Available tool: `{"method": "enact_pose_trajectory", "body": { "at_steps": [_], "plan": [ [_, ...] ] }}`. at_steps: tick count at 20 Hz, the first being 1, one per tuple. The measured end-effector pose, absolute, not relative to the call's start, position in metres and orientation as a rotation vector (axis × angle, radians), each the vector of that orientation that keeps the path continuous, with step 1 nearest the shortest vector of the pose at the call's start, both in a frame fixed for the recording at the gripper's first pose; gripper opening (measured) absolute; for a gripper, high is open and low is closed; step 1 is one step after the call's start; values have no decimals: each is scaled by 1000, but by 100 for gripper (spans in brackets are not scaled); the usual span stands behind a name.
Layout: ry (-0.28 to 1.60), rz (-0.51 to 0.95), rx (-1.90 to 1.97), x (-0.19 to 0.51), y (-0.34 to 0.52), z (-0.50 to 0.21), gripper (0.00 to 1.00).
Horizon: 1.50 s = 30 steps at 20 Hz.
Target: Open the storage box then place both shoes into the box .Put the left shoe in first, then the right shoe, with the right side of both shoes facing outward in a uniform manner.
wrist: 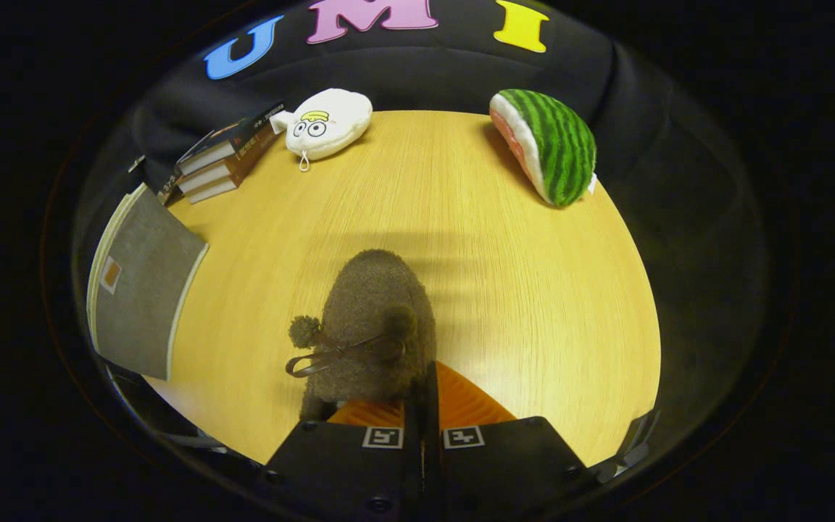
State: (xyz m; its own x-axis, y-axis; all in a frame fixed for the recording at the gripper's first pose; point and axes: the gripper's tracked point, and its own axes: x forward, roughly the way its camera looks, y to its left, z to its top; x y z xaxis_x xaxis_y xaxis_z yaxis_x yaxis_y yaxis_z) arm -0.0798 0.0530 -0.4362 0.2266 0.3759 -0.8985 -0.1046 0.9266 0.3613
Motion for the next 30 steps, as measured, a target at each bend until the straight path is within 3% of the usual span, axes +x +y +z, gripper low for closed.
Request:
{"method": "enact_pose_trajectory", "body": {
  "at_steps": [5,13,21,30],
  "plan": [
    [1292,286,335,-51,68,-320,6],
    [1261,437,553,-27,230,-161,5],
    [1396,413,479,-67,351,-176,5],
    [1424,338,335,-74,363,-207,7]
  ]
}}
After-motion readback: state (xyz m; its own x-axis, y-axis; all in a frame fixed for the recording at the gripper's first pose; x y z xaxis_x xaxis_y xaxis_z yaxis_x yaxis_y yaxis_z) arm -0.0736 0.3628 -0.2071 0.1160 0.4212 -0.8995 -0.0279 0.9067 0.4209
